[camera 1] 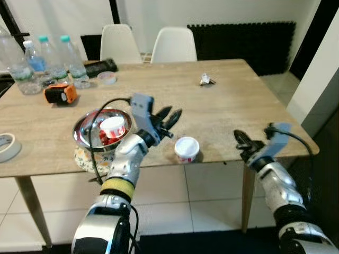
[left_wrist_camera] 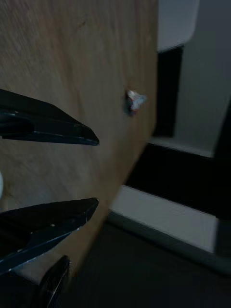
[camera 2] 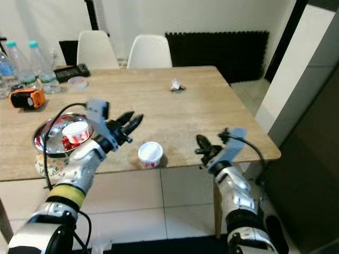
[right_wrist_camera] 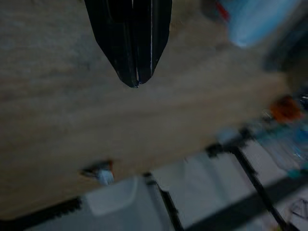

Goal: Restocking fridge

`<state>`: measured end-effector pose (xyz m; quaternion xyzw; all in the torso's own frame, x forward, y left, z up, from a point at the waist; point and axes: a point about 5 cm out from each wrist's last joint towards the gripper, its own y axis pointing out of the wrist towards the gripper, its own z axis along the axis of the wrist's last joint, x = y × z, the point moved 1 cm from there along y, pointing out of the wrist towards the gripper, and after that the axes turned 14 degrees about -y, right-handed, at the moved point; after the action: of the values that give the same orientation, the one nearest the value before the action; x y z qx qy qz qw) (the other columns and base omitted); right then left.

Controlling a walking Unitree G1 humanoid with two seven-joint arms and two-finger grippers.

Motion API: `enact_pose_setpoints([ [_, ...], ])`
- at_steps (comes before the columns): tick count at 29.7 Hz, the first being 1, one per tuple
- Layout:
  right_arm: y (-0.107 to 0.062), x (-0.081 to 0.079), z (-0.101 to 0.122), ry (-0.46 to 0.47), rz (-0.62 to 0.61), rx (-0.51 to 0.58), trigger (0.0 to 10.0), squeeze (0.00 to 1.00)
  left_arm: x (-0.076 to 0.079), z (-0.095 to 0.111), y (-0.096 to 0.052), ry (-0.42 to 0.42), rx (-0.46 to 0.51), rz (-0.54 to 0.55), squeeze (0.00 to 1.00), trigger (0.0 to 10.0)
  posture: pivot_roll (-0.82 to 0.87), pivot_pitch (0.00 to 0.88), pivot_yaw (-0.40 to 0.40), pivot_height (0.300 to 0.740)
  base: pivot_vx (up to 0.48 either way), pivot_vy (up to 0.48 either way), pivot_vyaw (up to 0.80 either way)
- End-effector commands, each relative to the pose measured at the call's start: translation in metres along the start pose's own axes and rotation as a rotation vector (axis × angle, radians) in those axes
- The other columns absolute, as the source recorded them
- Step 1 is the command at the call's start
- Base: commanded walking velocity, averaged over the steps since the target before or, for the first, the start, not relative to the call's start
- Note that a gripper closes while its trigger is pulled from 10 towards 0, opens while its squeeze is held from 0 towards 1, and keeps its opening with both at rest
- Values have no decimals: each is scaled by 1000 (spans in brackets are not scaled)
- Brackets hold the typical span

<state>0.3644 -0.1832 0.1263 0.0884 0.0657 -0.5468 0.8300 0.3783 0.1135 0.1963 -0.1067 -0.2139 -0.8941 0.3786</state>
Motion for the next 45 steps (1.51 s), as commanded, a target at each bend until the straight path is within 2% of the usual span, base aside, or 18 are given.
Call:
enact_pose_setpoints([
  [1,-5,-2,3,54,55,24,10000,0,3,1,-7,-10,-12,-45,0,10000,-7,14,-25,740,0,0,0],
  [2,-11,-7,5,102,119,35,10000,0,7,2,-12,-2,-22,-78,0,10000,-6,12,-28,740,0,0,0],
  [4,-11,-7,5,102,119,35,10000,0,7,2,-12,-2,-22,-78,0,10000,-6,12,-28,740,0,0,0],
  [7,-42,-29,-6,182,380,-29,10000,0,23,-12,-40,1,-99,-189,0,10000,-11,0,-32,740,0,0,0],
  [8,-42,-29,-6,182,380,-29,10000,0,23,-12,-40,1,-99,-189,0,10000,-11,0,-32,740,0,0,0],
  [11,-63,-48,-9,212,542,-75,10000,0,34,-27,-62,20,-221,-275,0,10000,-9,17,-35,740,0,0,0],
  [15,-76,-54,-25,238,590,-166,10000,0,36,-32,-74,12,-253,-292,0,10000,-19,12,-24,740,0,0,0],
  [17,-91,-60,-51,194,614,-312,10000,0,36,-36,-86,11,-290,-299,0,10000,-28,6,-17,740,0,0,0],
  [20,-95,-61,-59,179,616,-359,10000,0,37,-39,-90,15,-314,-304,0,10000,-28,6,-17,740,0,0,0],
  [21,-100,-59,-69,162,589,-410,10000,0,36,-48,-97,41,-377,-288,0,10000,-21,27,-20,740,0,0,0],
  [24,-103,-58,-76,155,565,-436,10000,0,34,-55,-102,55,-421,-258,0,10000,-18,35,-21,740,0,0,0],
  [25,-104,-56,-82,153,528,-455,10000,0,29,-61,-105,80,-442,-196,0,10000,-23,41,-19,740,0,0,0],
  [27,-106,-57,-85,138,499,-485,10000,0,19,-67,-110,118,-444,-71,0,10000,-19,45,-20,740,0,0,0],
  [31,-104,-52,-90,93,439,-512,10000,0,7,-70,-114,171,-446,63,0,10000,-16,47,-24,740,0,0,0],
  [34,-103,-50,-91,81,416,-516,10000,0,2,-73,-117,181,-457,101,0,10000,-19,48,-24,740,0,0,0],
  [38,-98,-34,-105,-59,255,-581,10000,0,-9,-92,-132,183,-543,241,0,10000,-24,50,-27,740,0,0,0],
  [41,-95,-22,-111,-105,102,-583,10000,0,-13,-95,-131,206,-511,329,0,10000,-22,50,-30,740,0,0,0],
  [45,-94,-21,-110,-92,77,-560,10000,0,-6,-88,-119,223,-430,292,0,10000,-21,54,-33,740,0,0,0],
])
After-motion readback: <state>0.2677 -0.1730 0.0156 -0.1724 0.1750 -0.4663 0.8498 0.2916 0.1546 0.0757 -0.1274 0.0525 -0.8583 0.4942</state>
